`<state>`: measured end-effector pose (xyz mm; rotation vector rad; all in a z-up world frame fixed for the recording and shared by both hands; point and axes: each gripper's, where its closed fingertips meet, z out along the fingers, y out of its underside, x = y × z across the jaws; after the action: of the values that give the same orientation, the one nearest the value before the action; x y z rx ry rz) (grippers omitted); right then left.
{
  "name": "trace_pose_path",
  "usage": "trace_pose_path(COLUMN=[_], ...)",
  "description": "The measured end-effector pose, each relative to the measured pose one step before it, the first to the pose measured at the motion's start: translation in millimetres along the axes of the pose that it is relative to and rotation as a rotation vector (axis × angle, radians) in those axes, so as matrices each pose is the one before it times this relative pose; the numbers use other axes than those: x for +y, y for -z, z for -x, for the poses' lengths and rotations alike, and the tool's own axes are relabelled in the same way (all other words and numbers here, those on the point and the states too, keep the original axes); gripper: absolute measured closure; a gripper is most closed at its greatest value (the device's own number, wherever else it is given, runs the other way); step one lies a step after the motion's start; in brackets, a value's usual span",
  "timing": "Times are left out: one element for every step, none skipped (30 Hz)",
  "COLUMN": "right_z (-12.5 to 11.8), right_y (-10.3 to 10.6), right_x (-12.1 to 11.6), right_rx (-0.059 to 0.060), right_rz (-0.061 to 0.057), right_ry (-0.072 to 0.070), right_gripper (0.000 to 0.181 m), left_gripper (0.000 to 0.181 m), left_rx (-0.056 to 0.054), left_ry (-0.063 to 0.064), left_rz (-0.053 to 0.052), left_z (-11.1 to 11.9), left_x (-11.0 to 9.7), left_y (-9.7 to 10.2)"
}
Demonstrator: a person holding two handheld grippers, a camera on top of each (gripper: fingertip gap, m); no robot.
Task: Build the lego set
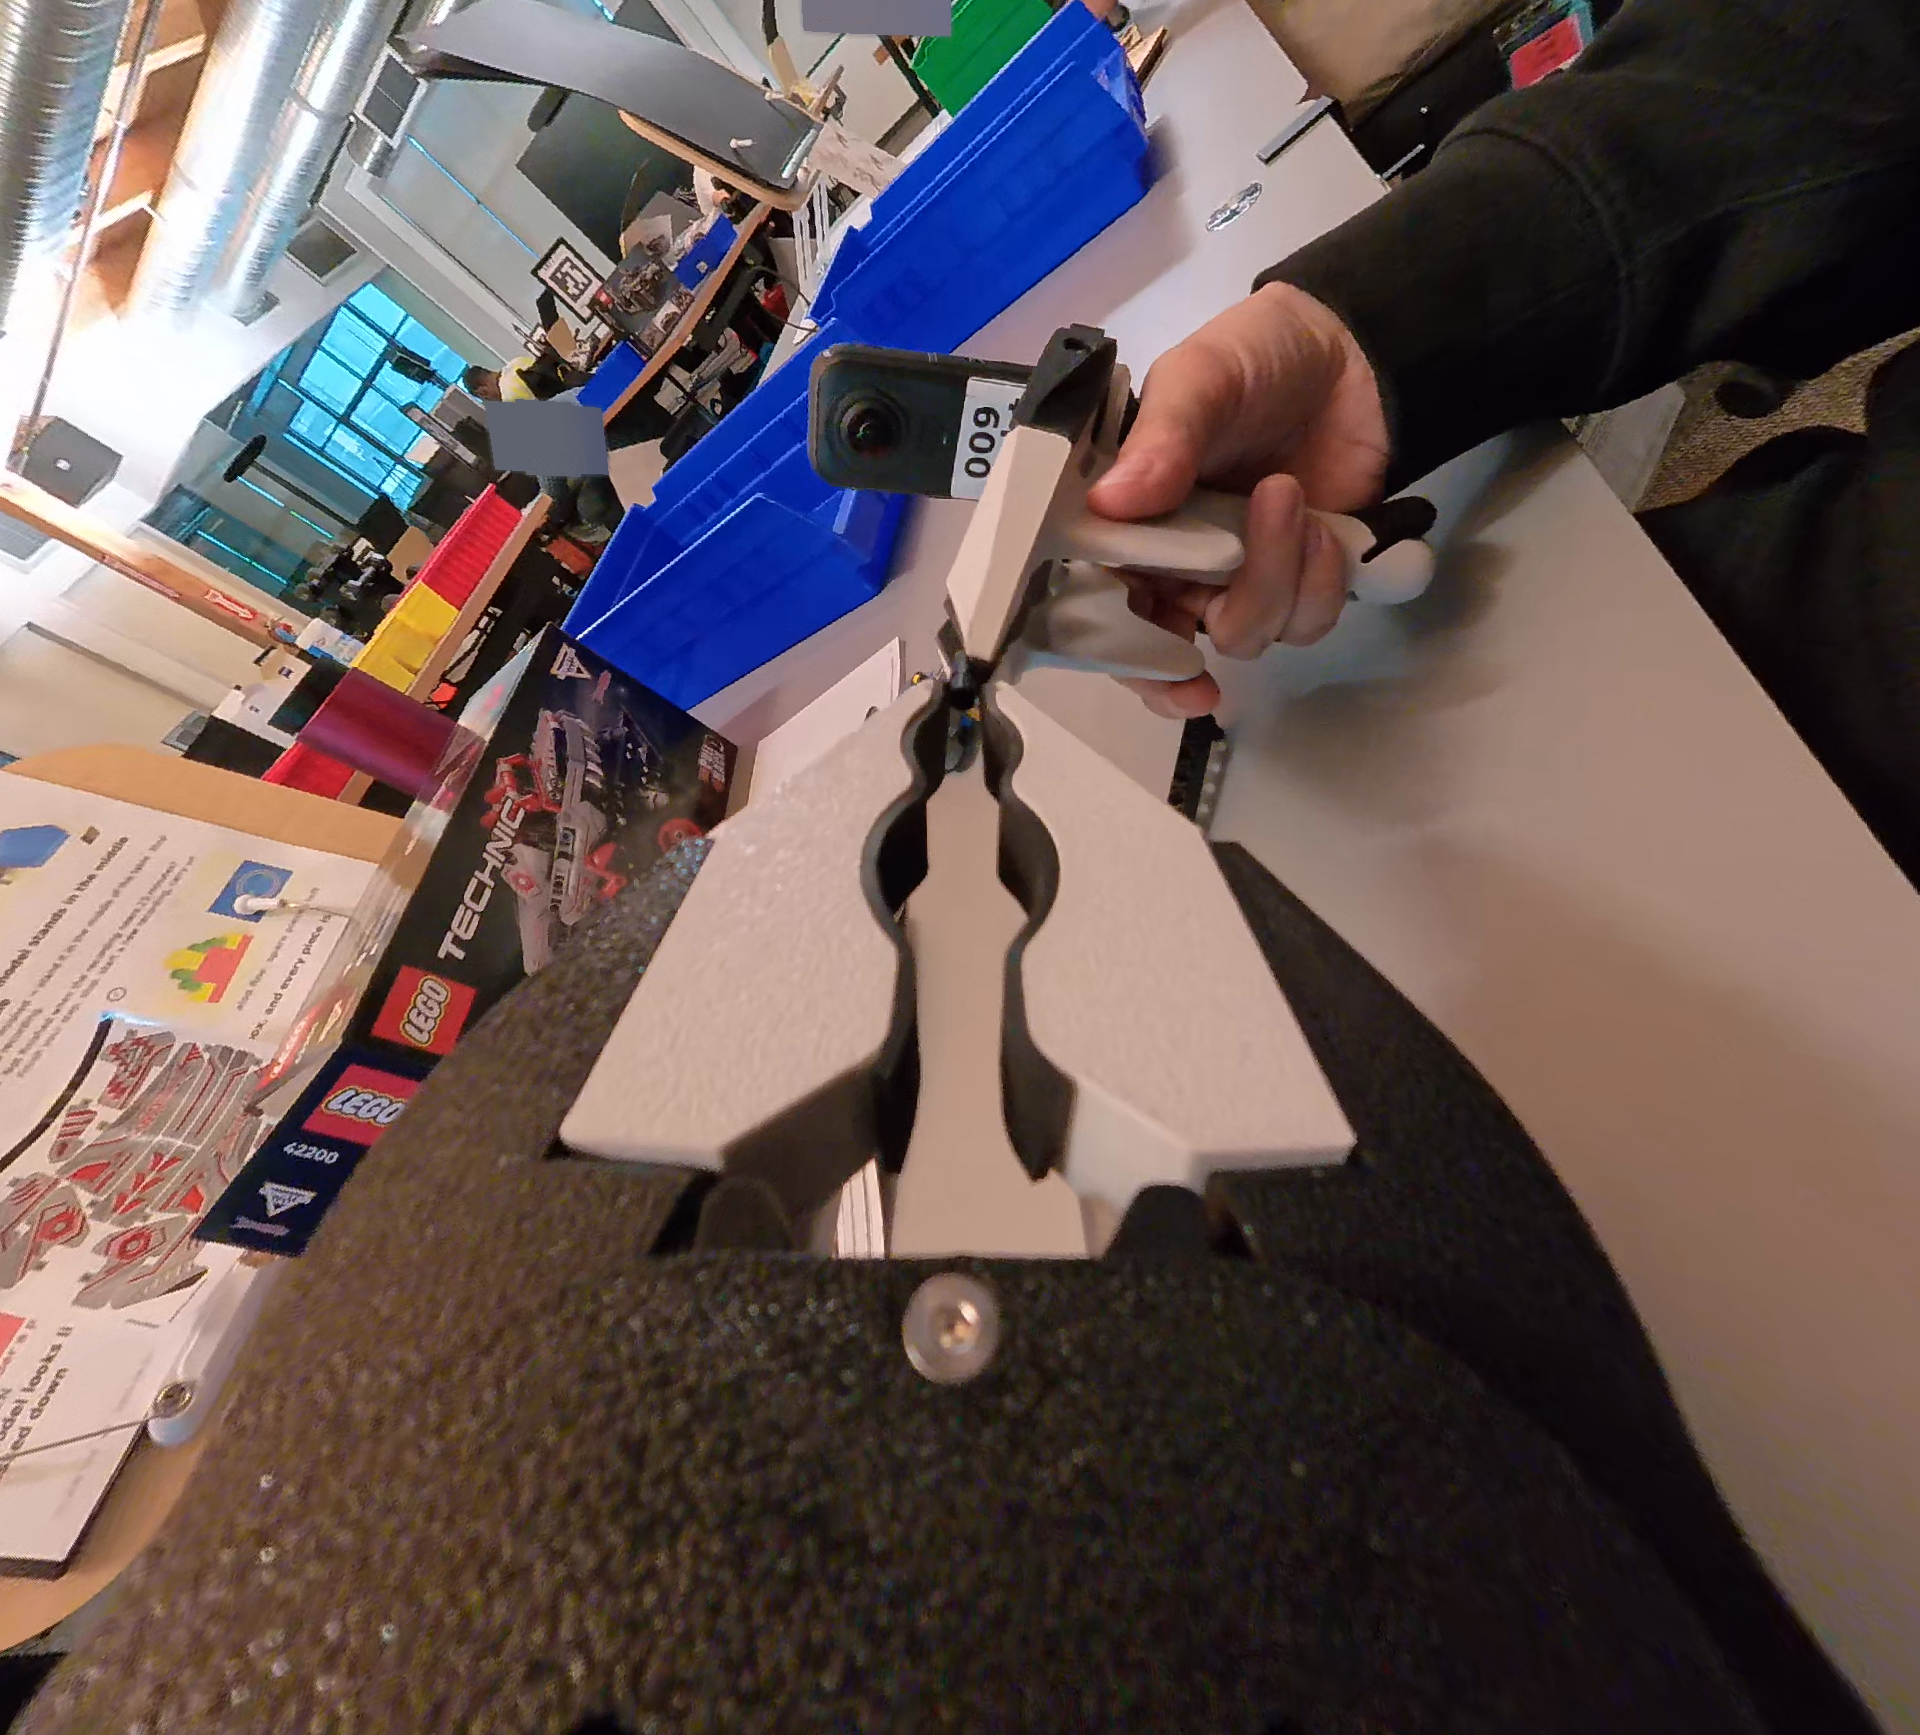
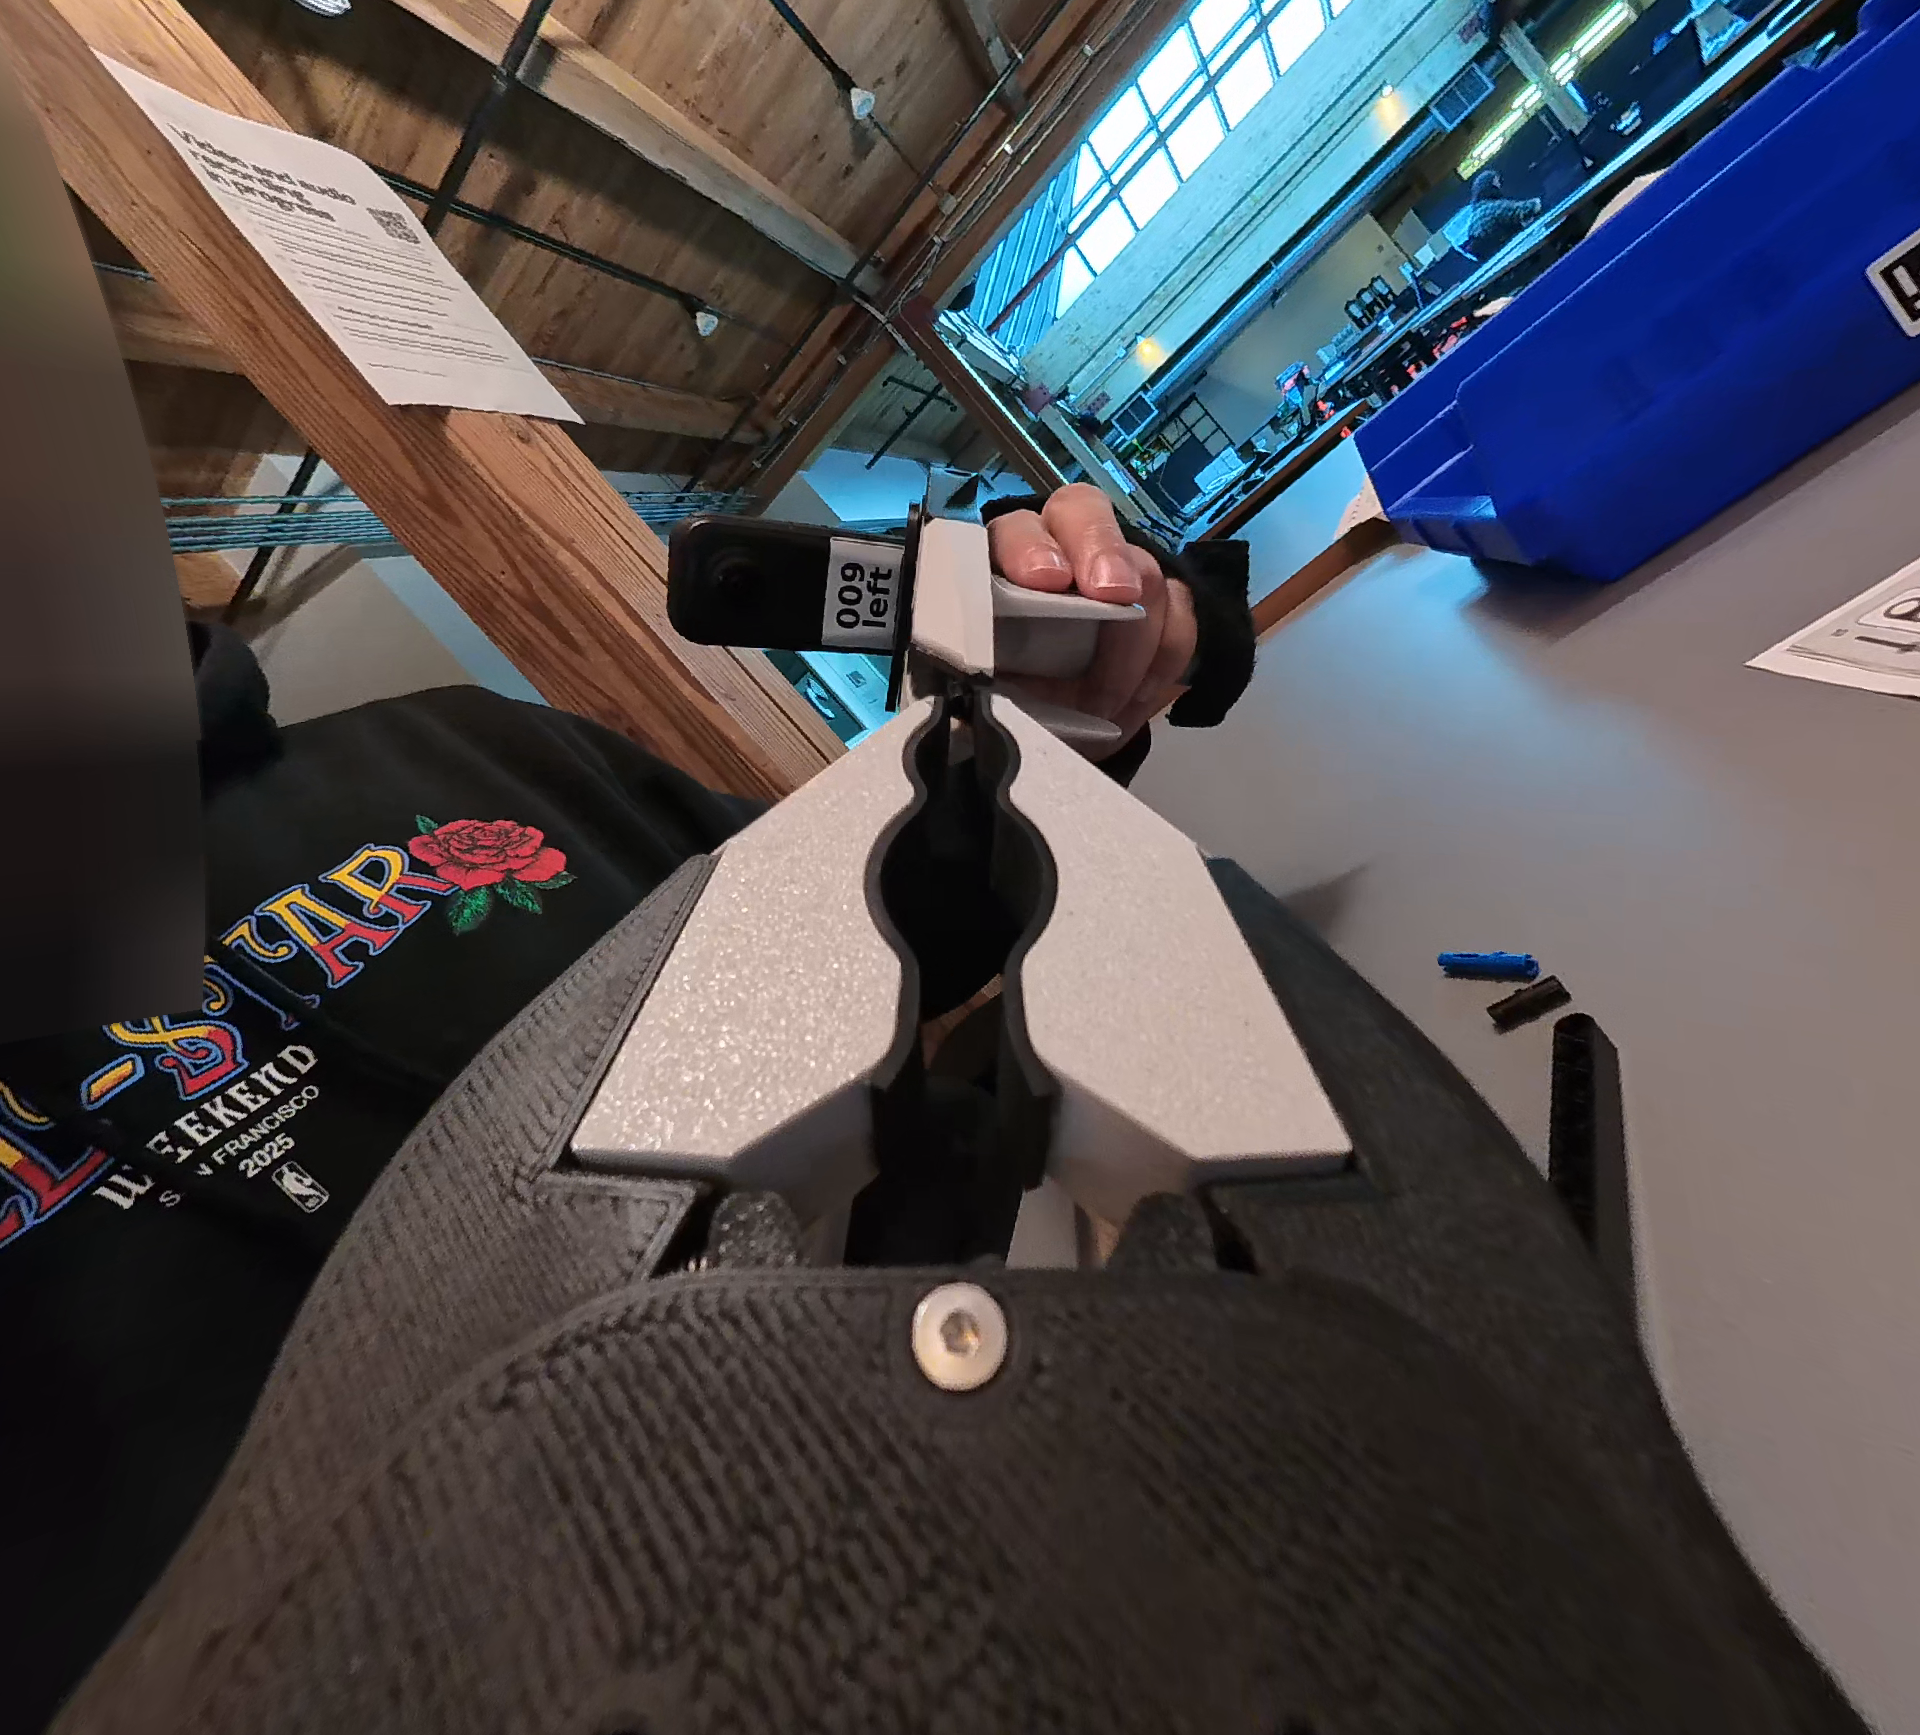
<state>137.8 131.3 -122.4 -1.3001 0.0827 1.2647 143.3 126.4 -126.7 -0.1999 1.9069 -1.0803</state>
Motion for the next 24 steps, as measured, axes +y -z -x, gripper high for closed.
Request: trace_pose_path(right_z=[-0.01,-0.01,0.09,0.17,0.10,0.01,0.00,-0.22,-0.42,-0.09,-0.59,-1.45,-1.87,-2.85,-5.12,-6.21,-6.52,-7.66,-9.63,-10.00,-8.35,-4.90,-0.88,0.25], right_y=[-0.22,-0.05,-0.09,-0.03,-0.12,-0.15,0.01,-0.05,-0.02,0.12,0.19,0.34,0.53,0.69,1.10,1.65,2.34,2.98,3.64,3.03,1.53,-0.86,-3.12,-4.21], right_x=[0.30,-0.04,0.25,0.06,-0.25,-0.07,0.32,0.02,0.07,0.42,0.24,0.66,1.40,1.38,1.01,2.21,3.47,4.18,6.32,8.29,9.09,10.26,9.39,7.31], right_rx=[-0.0005,-0.0002,-0.0012,-0.0016,-0.0005,-0.0007,-0.0007,0.0009,0.0021,-0.0001,0.0025,0.0098,0.0132,0.0209,0.0386,0.0504,0.0585,0.0727,0.0901,0.0943,0.0873,0.0641,0.0377,0.0310], right_rz=[0.0012,-0.0014,0.0012,0.0002,-0.0018,-0.0006,0.0015,-0.0001,0.0002,0.0020,0.0026,0.0052,0.0109,0.0135,0.0162,0.0300,0.0444,0.0534,0.0695,0.0792,0.0787,0.0813,0.0746,0.0591], right_ry=[-0.0013,0.0010,-0.0010,-0.0011,-0.0005,-0.0016,0.0000,-0.0004,-0.0001,0.0010,-0.0003,0.0020,0.0053,0.0048,0.0139,0.0312,0.0469,0.0545,0.0697,0.0868,0.0826,0.0742,0.0696,0.0542], right_gripper=[0.179,0.179,0.179,0.180,0.180,0.180,0.180,0.180,0.179,0.180,0.180,0.179,0.179,0.179,0.179,0.178,0.172,0.161,0.154,0.149,0.145,0.145,0.146,0.147], left_gripper=[0.178,0.179,0.179,0.178,0.178,0.178,0.178,0.179,0.179,0.178,0.179,0.179,0.179,0.179,0.179,0.179,0.179,0.179,0.179,0.179,0.179,0.179,0.179,0.179], left_rx=[0.0006,0.0007,0.0021,0.0009,-0.0012,-0.0012,0.0001,-0.0003,0.0000,0.0017,0.0021,0.0046,0.0100,0.0113,0.0088,0.0090,0.0092,0.0128,0.0347,0.0510,0.0485,0.0560,0.0538,0.0511], left_ry=[0.0006,0.0029,0.0022,0.0009,0.0009,-0.0008,-0.0025,-0.0020,-0.0003,0.0016,0.0036,0.0056,0.0096,0.0148,0.0159,0.0095,0.0050,0.0043,0.0080,0.0196,0.0233,0.0168,0.0162,0.0127], left_rz=[-0.0002,0.0004,-0.0013,-0.0021,-0.0016,-0.0002,0.0010,0.0028,0.0041,0.0030,0.0046,0.0097,0.0143,0.0240,0.0366,0.0432,0.0523,0.0617,0.0605,0.0556,0.0450,0.0380,0.0437,0.0459], left_z=[-0.17,-0.07,-0.23,-0.04,0.10,0.11,-0.12,-0.09,-0.07,-0.33,-0.37,-0.73,-1.13,-0.94,-0.50,-0.70,-0.52,-0.23,-2.64,-3.84,-2.77,-3.43,-2.57,-1.98], left_x=[-0.19,0.00,-0.07,-0.12,-0.19,-0.12,0.03,0.22,0.29,0.22,0.75,1.58,2.34,3.61,5.30,6.27,8.44,10.69,11.43,11.08,9.77,8.44,8.27,7.56], left_y=[0.02,0.05,0.11,0.03,0.03,0.00,0.08,-0.07,-0.01,-0.10,-0.28,-0.30,-0.34,-0.75,-1.51,-2.41,-2.95,-3.52,-4.10,-4.64,-5.13,-5.25,-5.30,-4.97])
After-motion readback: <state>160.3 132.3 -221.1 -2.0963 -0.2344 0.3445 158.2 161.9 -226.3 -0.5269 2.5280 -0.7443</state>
